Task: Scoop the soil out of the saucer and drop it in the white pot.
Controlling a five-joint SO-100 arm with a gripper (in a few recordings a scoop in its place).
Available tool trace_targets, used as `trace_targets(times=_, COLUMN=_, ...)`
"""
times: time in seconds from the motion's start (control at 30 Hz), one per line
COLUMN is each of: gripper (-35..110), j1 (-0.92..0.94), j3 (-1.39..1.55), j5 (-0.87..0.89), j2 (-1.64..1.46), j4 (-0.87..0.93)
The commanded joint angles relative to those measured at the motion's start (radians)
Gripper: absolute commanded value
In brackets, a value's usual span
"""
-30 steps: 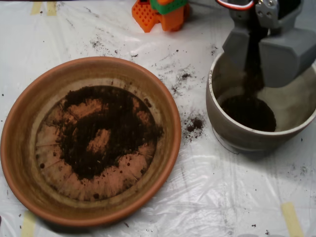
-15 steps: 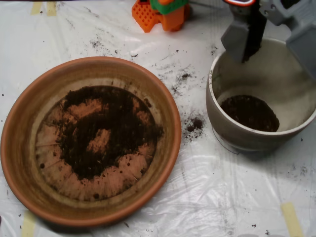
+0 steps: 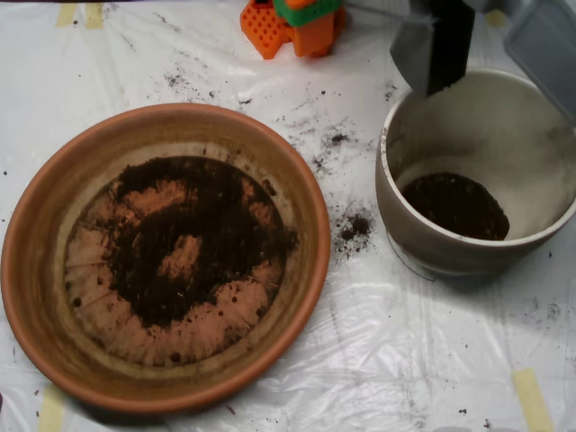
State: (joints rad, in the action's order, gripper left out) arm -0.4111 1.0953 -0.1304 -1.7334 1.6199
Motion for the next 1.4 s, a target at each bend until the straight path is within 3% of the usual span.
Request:
trace_targets(times=0.0, gripper=50, j1=0.034, j3=-0.075, j5=0.02, j2=-0.11, j4=0.006)
trace_targets(times=0.33, gripper=48, j1=0.39, j3=-0.014, j5=0.147, j2=-0.11, j4=-0.031)
trace_targets(times=0.63, gripper=49, j1=0.612, j3=0.437, j5=0.137, j2=-0.212, j4=-0.23)
trace_targets(times=0.93, gripper=49, j1=0.718, j3=0.793, j5=-0.037, j2=-0.152, j4=-0.437)
trace_targets(times=1.37, gripper=51, j1=0.836, j3=0.739, j5=-0.344, j2=0.163, j4=-0.463)
